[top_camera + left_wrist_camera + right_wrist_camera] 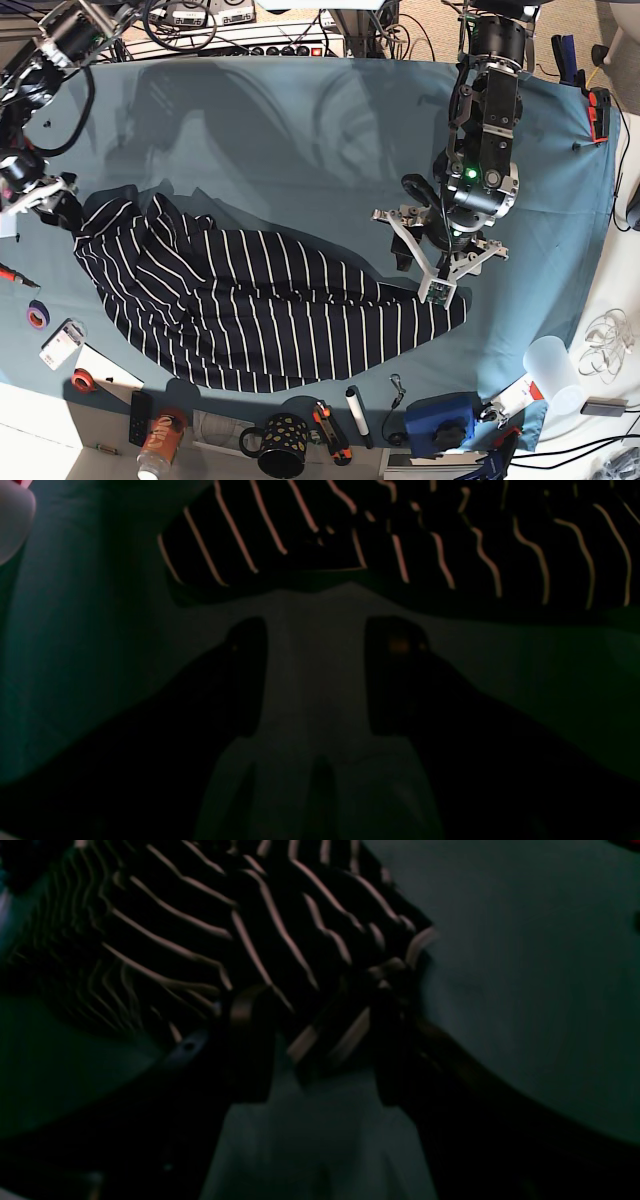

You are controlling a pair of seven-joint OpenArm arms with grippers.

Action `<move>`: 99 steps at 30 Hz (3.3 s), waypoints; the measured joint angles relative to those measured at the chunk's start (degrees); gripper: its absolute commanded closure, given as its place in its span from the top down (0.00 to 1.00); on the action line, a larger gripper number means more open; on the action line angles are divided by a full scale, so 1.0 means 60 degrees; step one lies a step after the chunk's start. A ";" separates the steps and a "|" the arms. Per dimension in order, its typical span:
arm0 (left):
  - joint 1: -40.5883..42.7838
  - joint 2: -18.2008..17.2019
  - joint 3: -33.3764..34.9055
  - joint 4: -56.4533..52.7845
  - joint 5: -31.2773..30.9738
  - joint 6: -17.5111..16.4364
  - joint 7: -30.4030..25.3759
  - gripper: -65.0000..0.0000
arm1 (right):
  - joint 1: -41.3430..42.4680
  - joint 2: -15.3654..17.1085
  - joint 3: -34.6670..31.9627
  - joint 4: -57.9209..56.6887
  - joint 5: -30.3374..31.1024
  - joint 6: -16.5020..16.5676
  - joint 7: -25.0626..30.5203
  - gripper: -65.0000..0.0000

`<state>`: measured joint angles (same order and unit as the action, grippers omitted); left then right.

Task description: Layout the t-shirt on the table in an organized manner, then fold the t-shirt properly

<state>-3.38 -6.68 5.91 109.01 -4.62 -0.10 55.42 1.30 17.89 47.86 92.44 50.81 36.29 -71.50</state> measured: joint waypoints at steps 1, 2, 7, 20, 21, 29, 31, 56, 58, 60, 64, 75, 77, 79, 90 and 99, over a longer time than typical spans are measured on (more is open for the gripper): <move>0.0000 0.0000 0.0000 0.0000 0.0000 0.0000 0.0000 0.49 | 0.0004 -0.0091 -0.0007 -0.0273 0.0055 0.0000 0.0324 0.47; 0.0000 0.0004 0.0000 0.0000 0.0000 0.0000 0.0000 0.49 | 0.0011 -0.0164 -0.0055 -0.0590 0.0055 -0.0004 0.0532 0.47; 0.0000 0.0007 0.0000 0.0000 -0.0142 0.0000 0.0000 0.49 | -0.0055 -0.0262 -0.0474 -0.1898 -0.0135 0.0255 0.1290 0.47; 0.0000 0.0004 0.0000 0.0000 -0.0142 0.0000 0.0000 0.49 | 0.0401 -0.1038 -0.1738 -0.2062 -0.0729 -0.0113 0.2193 0.47; 0.0000 0.0004 0.0000 -0.0004 -0.0142 0.0000 0.0004 0.49 | 0.0430 -0.1191 -0.1738 -0.2062 -0.0885 -0.0189 0.2353 0.47; 0.0000 0.0004 0.0000 -0.0004 -0.0142 0.0000 0.0000 0.49 | 0.0419 -0.1504 -0.1738 -0.2065 -0.1796 -0.0732 0.3104 0.47; 0.0000 0.0004 0.0000 0.0000 -0.0146 0.0000 0.0000 0.49 | 0.0423 -0.1515 -0.1647 -0.2065 -0.1800 -0.0809 0.3100 0.47; 0.0000 0.0004 0.0000 0.0000 -0.0142 0.0000 0.0000 0.49 | 0.0565 -0.1534 -0.2983 -0.2080 -0.2838 -0.0838 0.3770 0.47; 0.0000 0.0004 0.0000 -0.0004 -0.0146 0.0000 0.0004 0.49 | 0.0674 -0.1555 -0.2980 -0.2080 -0.2856 -0.0838 0.3679 0.46; 0.0000 0.0004 0.0000 -0.0004 -0.0142 0.0000 0.0000 0.49 | 0.0769 -0.1548 -0.2980 -0.2076 -0.2747 -0.0838 0.3399 0.40; 0.0000 0.0004 0.0000 0.0000 -0.0142 0.0000 0.0004 0.49 | 0.0736 -0.1555 -0.2980 -0.1705 -0.2637 -0.0838 0.2575 0.13; 0.0000 0.0004 0.0000 -0.0004 -0.0142 0.0000 0.0000 0.49 | 0.0761 -0.1555 -0.1628 0.0135 -0.2568 -0.0798 0.2477 0.00; 0.0000 0.0004 0.0000 -0.0004 -0.0146 0.0000 0.0000 0.49 | 0.0765 -0.1552 -0.1213 0.0499 -0.2557 -0.0761 0.2492 0.00; 0.0000 0.0004 0.0000 -0.0004 -0.0164 0.0000 0.0000 0.49 | 0.0765 -0.1497 -0.0878 0.0630 -0.2368 -0.0754 0.2492 0.00; -0.0069 0.0018 0.0000 -0.1126 -0.0011 -0.1315 -0.2204 0.49 | 0.0790 -0.0823 -0.0565 0.0630 -0.2175 -0.0685 0.2688 0.00; -0.1665 -0.0066 0.0080 -0.3781 0.1184 -0.3982 -0.3767 0.49 | 0.0871 -0.0550 -0.0565 0.0630 -0.2178 -0.0692 0.2634 0.00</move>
<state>-13.37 -7.07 6.39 86.32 2.48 -23.99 32.82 6.52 14.59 44.47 96.23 37.74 32.14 -55.70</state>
